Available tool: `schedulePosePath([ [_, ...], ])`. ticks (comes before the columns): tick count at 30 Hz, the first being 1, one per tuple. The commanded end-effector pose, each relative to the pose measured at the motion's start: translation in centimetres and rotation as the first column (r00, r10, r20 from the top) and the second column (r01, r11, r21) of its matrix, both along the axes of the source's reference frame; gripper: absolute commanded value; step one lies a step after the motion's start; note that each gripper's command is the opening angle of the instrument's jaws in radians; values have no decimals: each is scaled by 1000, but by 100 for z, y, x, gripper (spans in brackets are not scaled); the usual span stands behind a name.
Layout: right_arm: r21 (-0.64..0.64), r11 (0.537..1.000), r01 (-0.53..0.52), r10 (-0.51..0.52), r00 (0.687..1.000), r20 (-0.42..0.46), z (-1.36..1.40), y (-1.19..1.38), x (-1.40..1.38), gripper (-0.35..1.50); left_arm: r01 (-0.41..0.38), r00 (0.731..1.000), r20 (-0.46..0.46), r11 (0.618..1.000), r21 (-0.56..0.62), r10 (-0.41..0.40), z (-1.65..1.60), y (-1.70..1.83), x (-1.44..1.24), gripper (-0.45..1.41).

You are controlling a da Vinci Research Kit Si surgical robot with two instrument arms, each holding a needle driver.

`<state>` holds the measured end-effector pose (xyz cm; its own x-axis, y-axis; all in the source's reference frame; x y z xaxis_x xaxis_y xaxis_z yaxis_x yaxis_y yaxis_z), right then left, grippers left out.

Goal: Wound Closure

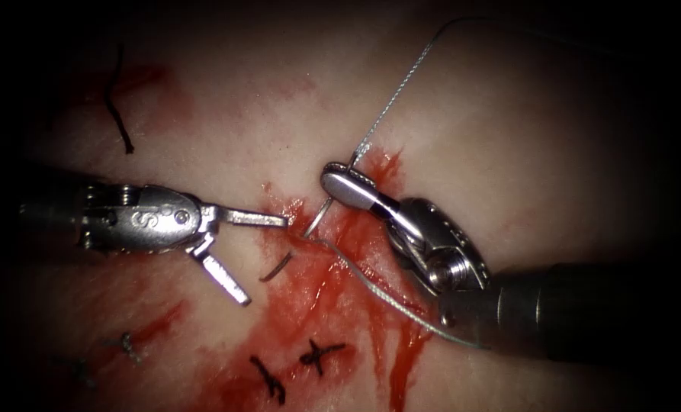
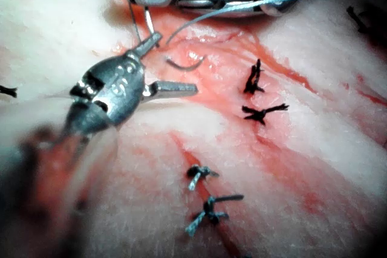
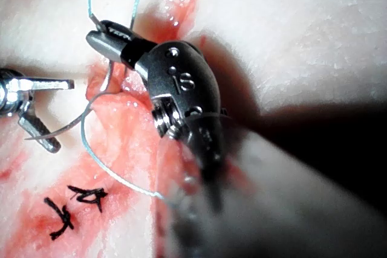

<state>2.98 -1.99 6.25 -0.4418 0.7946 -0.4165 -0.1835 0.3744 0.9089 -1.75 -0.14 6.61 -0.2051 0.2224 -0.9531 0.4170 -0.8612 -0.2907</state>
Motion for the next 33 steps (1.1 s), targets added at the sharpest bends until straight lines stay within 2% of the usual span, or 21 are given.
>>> schedulePosePath([
  [1, 0, 1000, 1, -1, 1000, -2, 3, -1, 8, -35, 2, 1000, 0, 1000, -5, -2, 7, -2, -9, 42],
  [4, 5, 1000, 1, -1, 1000, -5, 2, -2, 8, -35, 2, 1000, 2, 1000, -13, -2, 9, -3, -9, 10],
  [6, 6, 1000, -3, 3, 1000, -4, 2, -2, 9, -35, 4, 1000, 3, 1000, -20, -4, 12, -3, -12, 2],
  [8, 6, 1000, -3, 3, 1000, -4, 2, -1, 9, -35, 6, 1000, 9, 999, -39, -6, 15, -4, -17, -23],
  [11, 8, 1000, -11, 11, 1000, -2, 1, -1, 9, -35, -1, 1000, 11, 999, -37, 1, 16, -4, -18, -33],
  [12, 13, 1000, -12, 12, 1000, -4, 1, -1, 9, -35, -6, 1000, 12, 999, -35, 6, 16, -4, -18, -45],
  [15, 3, 1000, -22, 22, 1000, 5, 0, -1, 9, -35, -3, 1000, 3, 1000, 14, 3, 15, -3, -19, -45],
  [16, -34, 999, -38, 39, 999, 30, 0, 0, 12, 37, 3, 1000, 10, 998, 57, -4, 16, -2, -19, -45],
  [17, -66, 997, -45, 48, 998, 49, 0, 0, 13, 89, 11, 1000, 7, 995, 96, -12, 16, -1, -19, -45],
  [18, -143, 988, -49, 63, 994, 94, -1, 1, 13, 116, 22, 1000, -25, 984, 179, -18, 15, -1, -19, -45],
  [20, -199, 978, -56, 82, 989, 125, -12, 7, 12, 115, 41, 999, -44, 954, 296, -29, 12, 1, -18, -45],
  [22, -201, 978, -60, 87, 988, 126, -16, 10, 12, 111, 51, 998, -53, 942, 330, -36, 11, 2, -18, -45],
  [24, -251, 966, -64, 105, 982, 154, -27, 17, 12, 94, 82, 992, -120, 871, 485, -26, 5, 6, -18, -45],
  [25, -275, 959, -61, 110, 980, 166, -28, 17, 11, 91, 86, 992, -124, 864, 496, -27, 3, 8, -18, -45],
  [26, -315, 948, -54, 116, 976, 182, -31, 16, 8, 88, 129, 981, -196, 773, 622, -6, -1, 11, -18, -45],
  [27, -318, 947, -49, 114, 975, 189, -31, 16, 7, 86, 157, 974, -225, 714, 683, 2, -3, 13, -19, -45],
  [28, -336, 941, -32, 110, 970, 215, -33, 14, 4, 98, 194, 967, -256, 669, 717, -6, -7, 15, -20, -45],
  [30, -340, 940, -18, 103, 967, 235, -34, 13, 3, 104, 228, 959, -282, 635, 738, -16, -10, 18, -21, -45],
  [31, -342, 940, 2, 90, 963, 254, -36, 12, 1, 111, 264, 951, -309, 592, 761, -28, -14, 21, -23, -45],
  [32, -346, 938, 16, 82, 960, 267, -38, 13, -1, 111, 303, 941, -338, 517, 801, -26, -18, 24, -24, -45],
  [33, -345, 938, 16, 82, 960, 266, -39, 13, -1, 111, 334, 932, -360, 478, 812, -40, -20, 27, -24, -45],
])
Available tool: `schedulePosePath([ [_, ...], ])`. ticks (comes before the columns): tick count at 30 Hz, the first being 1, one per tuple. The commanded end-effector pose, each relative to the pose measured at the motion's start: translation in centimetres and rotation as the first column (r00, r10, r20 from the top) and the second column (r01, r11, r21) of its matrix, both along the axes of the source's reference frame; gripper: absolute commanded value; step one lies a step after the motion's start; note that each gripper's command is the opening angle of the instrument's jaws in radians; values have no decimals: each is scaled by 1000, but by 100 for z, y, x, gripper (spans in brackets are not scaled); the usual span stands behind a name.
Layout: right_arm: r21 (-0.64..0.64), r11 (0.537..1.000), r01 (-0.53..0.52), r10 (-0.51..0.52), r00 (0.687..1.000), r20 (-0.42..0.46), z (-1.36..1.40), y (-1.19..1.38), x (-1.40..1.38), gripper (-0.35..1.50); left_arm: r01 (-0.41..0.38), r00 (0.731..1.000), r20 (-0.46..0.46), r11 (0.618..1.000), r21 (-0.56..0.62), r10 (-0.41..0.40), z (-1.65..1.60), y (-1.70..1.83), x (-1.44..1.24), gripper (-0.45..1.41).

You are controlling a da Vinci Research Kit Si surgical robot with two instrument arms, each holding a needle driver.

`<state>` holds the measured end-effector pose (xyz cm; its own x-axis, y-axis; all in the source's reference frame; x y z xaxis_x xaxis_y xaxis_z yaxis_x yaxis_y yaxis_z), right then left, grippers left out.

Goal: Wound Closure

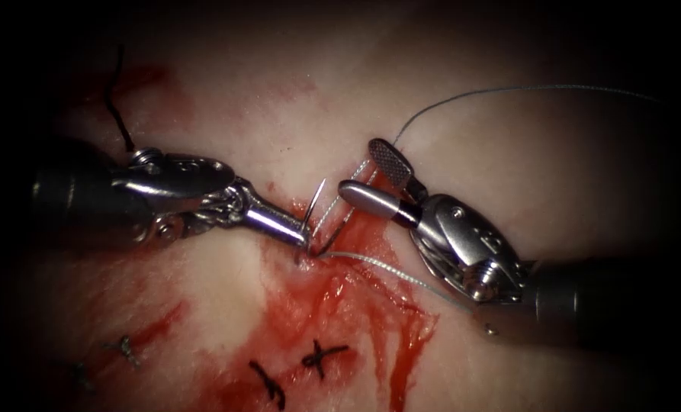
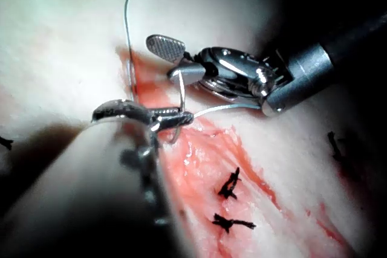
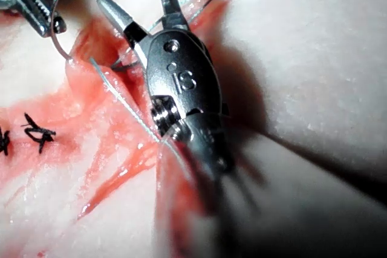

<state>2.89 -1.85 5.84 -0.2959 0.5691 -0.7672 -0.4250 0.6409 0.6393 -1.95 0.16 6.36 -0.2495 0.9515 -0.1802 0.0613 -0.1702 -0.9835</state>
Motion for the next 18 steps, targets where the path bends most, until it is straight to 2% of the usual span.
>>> schedulePosePath([
  [1, -2, 1000, 0, 0, 1000, 1, -1, 1, 7, 111, 51, 998, -34, 997, 65, -48, 3, 3, -6, -45],
  [6, -5, 1000, -6, 6, 1000, 9, -10, 9, 4, 110, 170, 983, -109, 965, 199, -151, -8, 36, -4, -45],
  [8, -6, 1000, -7, 7, 1000, 11, -14, 13, 3, 110, 236, 964, -187, 927, 292, -187, -10, 53, 9, -45],
  [11, -5, 1000, -4, 4, 1000, 10, -15, 13, 4, 108, 273, 948, -251, 905, 328, -195, -9, 57, 24, -45],
  [13, -6, 1000, 8, -8, 1000, 5, -17, 12, 5, 99, 315, 928, -315, 870, 380, -199, -10, 61, 39, -45],
  [14, -4, 1000, 16, -16, 1000, 1, -21, 13, 5, 84, 342, 916, -346, 846, 409, -203, -12, 64, 46, -45],
  [15, -2, 1000, 20, -20, 1000, -1, -23, 14, 5, 79, 361, 909, -362, 827, 431, -208, -13, 66, 50, -45],
  [18, 5, 1000, 29, -29, 1000, -7, -33, 17, 8, 64, 383, 904, -376, 780, 495, -206, -28, 79, 60, -45],
])
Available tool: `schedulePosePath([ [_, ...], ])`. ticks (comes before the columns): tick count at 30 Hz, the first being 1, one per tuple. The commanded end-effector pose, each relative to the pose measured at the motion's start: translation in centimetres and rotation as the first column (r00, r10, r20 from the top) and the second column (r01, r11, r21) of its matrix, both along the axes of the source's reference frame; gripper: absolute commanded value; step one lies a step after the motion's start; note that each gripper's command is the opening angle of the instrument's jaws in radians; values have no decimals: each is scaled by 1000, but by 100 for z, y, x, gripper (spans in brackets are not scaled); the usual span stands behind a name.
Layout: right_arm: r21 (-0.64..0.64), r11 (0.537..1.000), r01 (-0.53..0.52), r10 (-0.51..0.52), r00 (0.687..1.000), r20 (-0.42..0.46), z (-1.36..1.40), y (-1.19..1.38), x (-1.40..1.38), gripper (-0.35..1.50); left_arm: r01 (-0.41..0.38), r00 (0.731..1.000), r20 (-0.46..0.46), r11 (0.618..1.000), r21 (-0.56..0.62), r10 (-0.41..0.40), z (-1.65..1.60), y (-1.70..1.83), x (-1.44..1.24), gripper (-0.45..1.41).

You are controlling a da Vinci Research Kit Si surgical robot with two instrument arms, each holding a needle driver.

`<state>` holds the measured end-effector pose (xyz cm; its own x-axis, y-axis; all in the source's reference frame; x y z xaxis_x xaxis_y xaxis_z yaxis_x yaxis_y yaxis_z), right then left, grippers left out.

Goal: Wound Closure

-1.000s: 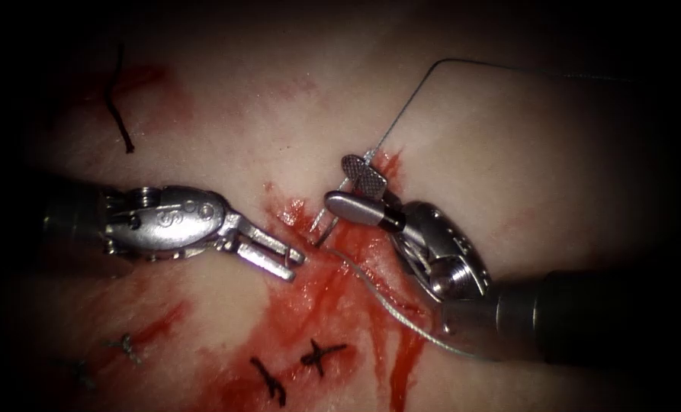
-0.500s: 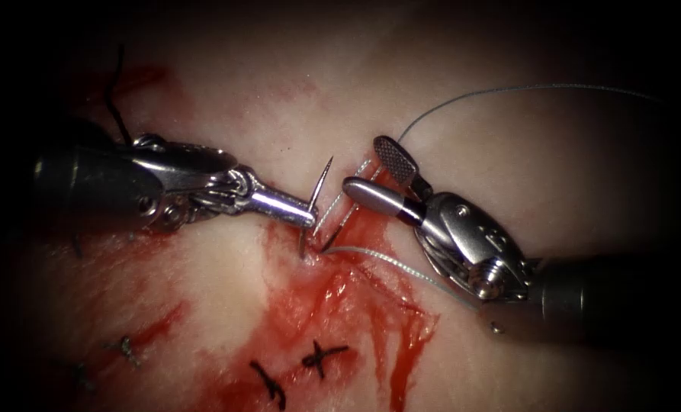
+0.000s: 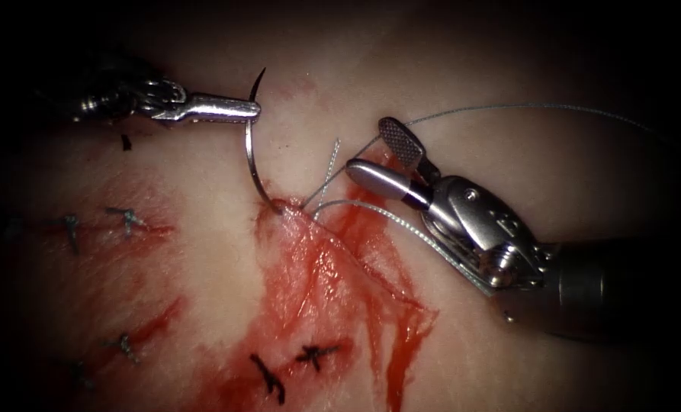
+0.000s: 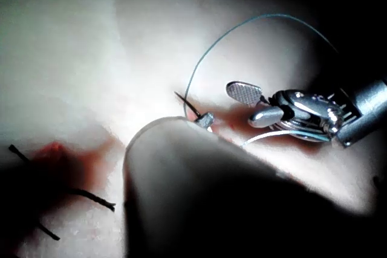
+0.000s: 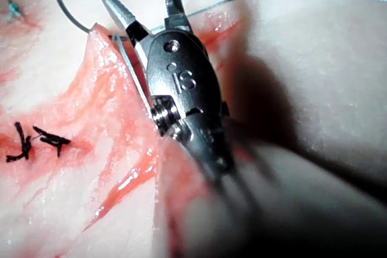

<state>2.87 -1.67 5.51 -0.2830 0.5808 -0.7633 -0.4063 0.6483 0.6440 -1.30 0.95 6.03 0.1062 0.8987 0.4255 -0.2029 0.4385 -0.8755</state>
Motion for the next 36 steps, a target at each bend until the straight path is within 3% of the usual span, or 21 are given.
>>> schedulePosePath([
  [1, 1, 1000, 5, -5, 1000, -5, -3, 0, 11, 58, 12, 1000, 13, 1000, 4, -12, 0, 4, -4, -45],
  [4, 7, 1000, 19, -19, 1000, -13, -13, 2, 15, 6, 69, 994, 78, 997, 38, -72, -24, 20, -1, -45],
  [5, 9, 1000, 24, -23, 1000, -16, -16, 3, 16, 1, 85, 991, 103, 995, 51, -90, -33, 24, 0, -45],
  [13, -17, 1000, 27, -27, 1000, 1, -37, 15, 19, -6, 157, 972, 163, 984, 79, -168, -95, 47, 8, -45],
  [18, -56, 998, 31, -30, 999, 27, -47, 23, 18, -6, 232, 940, 251, 972, 25, -231, -128, 62, 25, -45],
  [21, -75, 997, 32, -30, 999, 38, -52, 28, 17, -4, 348, 898, 314, 934, -81, -308, -158, 82, 52, -45],
  [24, -75, 997, 32, -29, 999, 39, -55, 32, 16, -6, 405, 881, 326, 903, -143, -344, -175, 94, 74, -45],
  [25, -74, 997, 35, -32, 999, 38, -56, 33, 16, -11, 418, 877, 327, 894, -161, -351, -179, 96, 79, -45],
  [26, -76, 996, 36, -33, 999, 34, -56, 33, 16, -28, 431, 872, 331, 886, -172, -361, -182, 98, 85, -45],
  [31, -7, 993, 114, -113, 989, 98, -45, 21, 22, -35, 492, 829, 394, 852, -179, -397, -194, 103, 99, -45],
  [36, 28, 970, 242, -243, 953, 184, -19, -1, 38, -35, 490, 828, 404, 851, -188, -388, -194, 98, 89, -45],
])
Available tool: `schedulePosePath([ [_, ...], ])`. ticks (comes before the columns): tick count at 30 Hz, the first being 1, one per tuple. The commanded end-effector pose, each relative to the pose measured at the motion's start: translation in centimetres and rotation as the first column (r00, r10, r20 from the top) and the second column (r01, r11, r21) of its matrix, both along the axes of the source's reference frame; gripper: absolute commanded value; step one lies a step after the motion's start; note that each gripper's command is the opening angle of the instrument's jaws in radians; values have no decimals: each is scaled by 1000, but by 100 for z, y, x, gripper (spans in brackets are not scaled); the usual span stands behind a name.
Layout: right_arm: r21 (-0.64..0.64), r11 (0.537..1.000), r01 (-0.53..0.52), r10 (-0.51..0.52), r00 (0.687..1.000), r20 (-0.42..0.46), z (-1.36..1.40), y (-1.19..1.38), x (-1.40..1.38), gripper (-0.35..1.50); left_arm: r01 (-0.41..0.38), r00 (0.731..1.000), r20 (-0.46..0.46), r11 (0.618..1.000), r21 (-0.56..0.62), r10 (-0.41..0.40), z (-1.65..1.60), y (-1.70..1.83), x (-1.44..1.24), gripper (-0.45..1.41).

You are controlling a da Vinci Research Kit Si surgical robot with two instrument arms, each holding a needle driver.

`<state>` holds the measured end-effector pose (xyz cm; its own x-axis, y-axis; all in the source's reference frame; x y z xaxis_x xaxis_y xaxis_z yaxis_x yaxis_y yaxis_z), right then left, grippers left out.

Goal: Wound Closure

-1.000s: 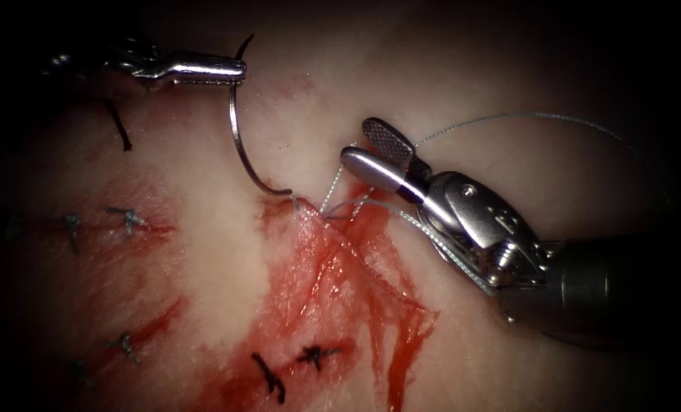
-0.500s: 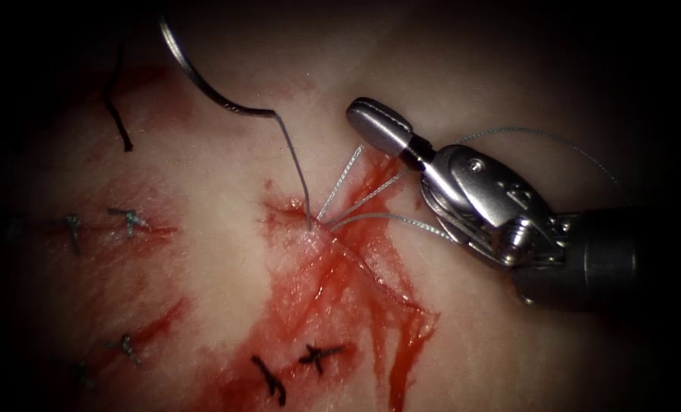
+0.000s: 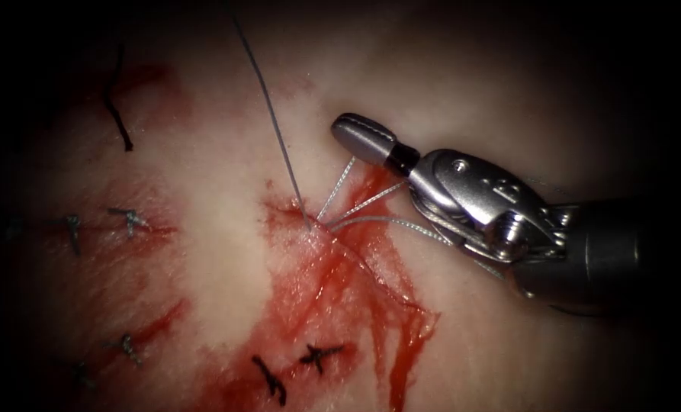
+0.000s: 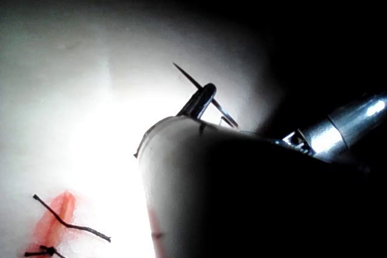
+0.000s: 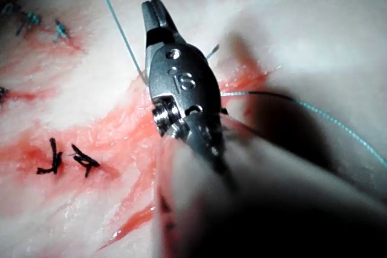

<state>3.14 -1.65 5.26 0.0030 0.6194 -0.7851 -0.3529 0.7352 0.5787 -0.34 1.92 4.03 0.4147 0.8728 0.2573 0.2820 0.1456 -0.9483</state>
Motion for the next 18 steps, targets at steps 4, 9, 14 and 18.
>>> schedulePosePath([
  [4, 21, 992, 123, -124, 989, 76, 27, -19, 28, -35, -13, 1000, 16, 1000, -25, 13, 8, -2, -18, -45],
  [9, 28, 968, 247, -249, 966, 73, 32, -37, 39, -35, -12, 1000, 20, 1000, -25, 13, 9, -2, -18, -45],
  [14, 27, 911, 411, -412, 911, 3, 26, -66, 51, -35, -13, 1000, 27, 1000, -24, 14, 11, 1, -12, -45],
  [18, 85, 845, 528, -524, 849, -64, 10, -105, 57, -35, 25, 999, -28, 998, -54, -26, 19, 7, 3, -45],
])
